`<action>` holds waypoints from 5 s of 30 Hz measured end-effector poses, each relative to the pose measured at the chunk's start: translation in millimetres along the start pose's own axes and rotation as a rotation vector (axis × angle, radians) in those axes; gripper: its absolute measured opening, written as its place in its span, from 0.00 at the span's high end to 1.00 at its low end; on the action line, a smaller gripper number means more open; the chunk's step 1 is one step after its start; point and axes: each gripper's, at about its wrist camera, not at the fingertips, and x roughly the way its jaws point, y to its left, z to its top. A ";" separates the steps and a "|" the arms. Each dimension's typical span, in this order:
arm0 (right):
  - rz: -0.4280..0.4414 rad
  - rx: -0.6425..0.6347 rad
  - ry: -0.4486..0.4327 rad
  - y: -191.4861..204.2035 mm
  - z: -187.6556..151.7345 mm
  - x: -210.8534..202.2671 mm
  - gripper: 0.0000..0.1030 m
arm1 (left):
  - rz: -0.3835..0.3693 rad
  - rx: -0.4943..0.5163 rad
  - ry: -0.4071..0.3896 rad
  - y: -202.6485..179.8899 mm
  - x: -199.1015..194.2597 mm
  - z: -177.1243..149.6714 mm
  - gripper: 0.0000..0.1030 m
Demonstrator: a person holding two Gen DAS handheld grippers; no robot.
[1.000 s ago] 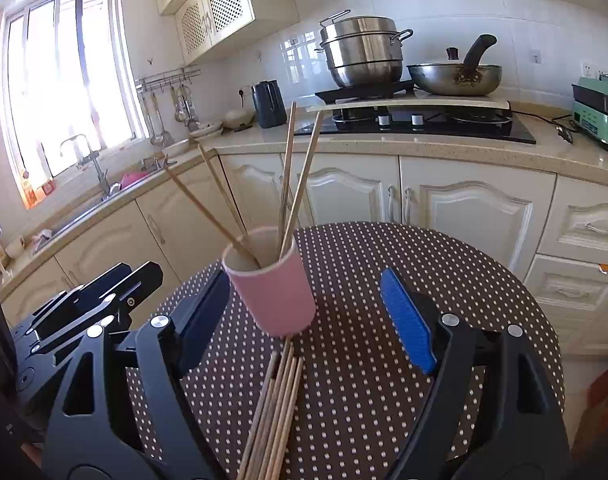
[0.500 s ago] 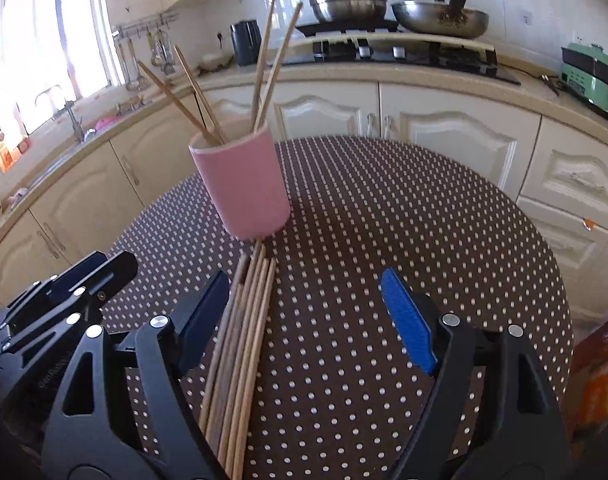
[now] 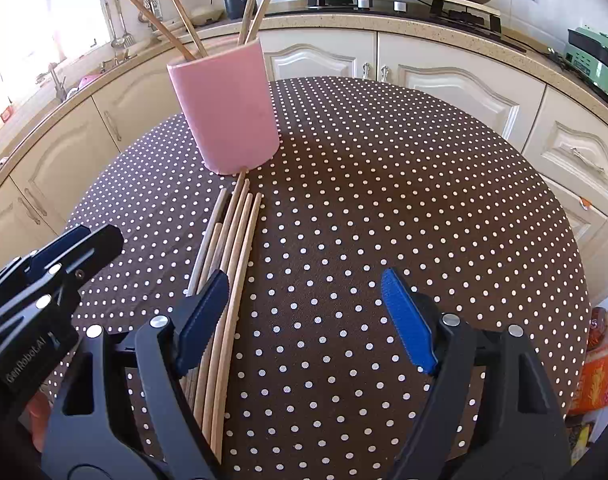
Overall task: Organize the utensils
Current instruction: 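Withdraw both tools from the cup back over the chopstick bundle, then close the right tool on a chopstick while the left tool grasps another chopstick, then lift both held chopsticks upright and carry them over the pink cup, then lower both held chopsticks into the pink cup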
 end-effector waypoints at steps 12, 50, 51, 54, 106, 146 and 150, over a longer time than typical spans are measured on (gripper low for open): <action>-0.023 0.009 0.050 5.6 -0.5 17.9 0.24 | -0.011 -0.019 0.025 9.9 6.7 -1.7 0.59; 0.132 0.083 0.027 -12.8 -1.4 16.1 0.94 | 0.000 0.096 0.200 -36.7 40.0 -13.0 0.53; 0.136 0.087 0.027 -13.3 -1.6 15.7 0.94 | 0.004 0.094 0.207 -37.3 41.2 -12.6 0.53; 0.149 0.097 0.027 -18.7 -2.7 15.0 0.94 | 0.013 0.082 0.210 -38.2 43.8 -11.0 0.53; 0.116 0.067 -0.228 -19.8 29.5 -58.3 0.94 | 0.024 -0.061 -0.054 -3.2 -3.7 26.1 0.93; 0.126 0.024 -0.546 -9.1 135.5 -142.5 0.94 | 0.068 -0.074 -0.448 -33.5 -68.5 135.7 0.93; 0.133 -0.010 -0.599 -1.6 159.5 -155.5 0.94 | 0.085 -0.076 -0.505 -35.5 -70.1 160.9 0.93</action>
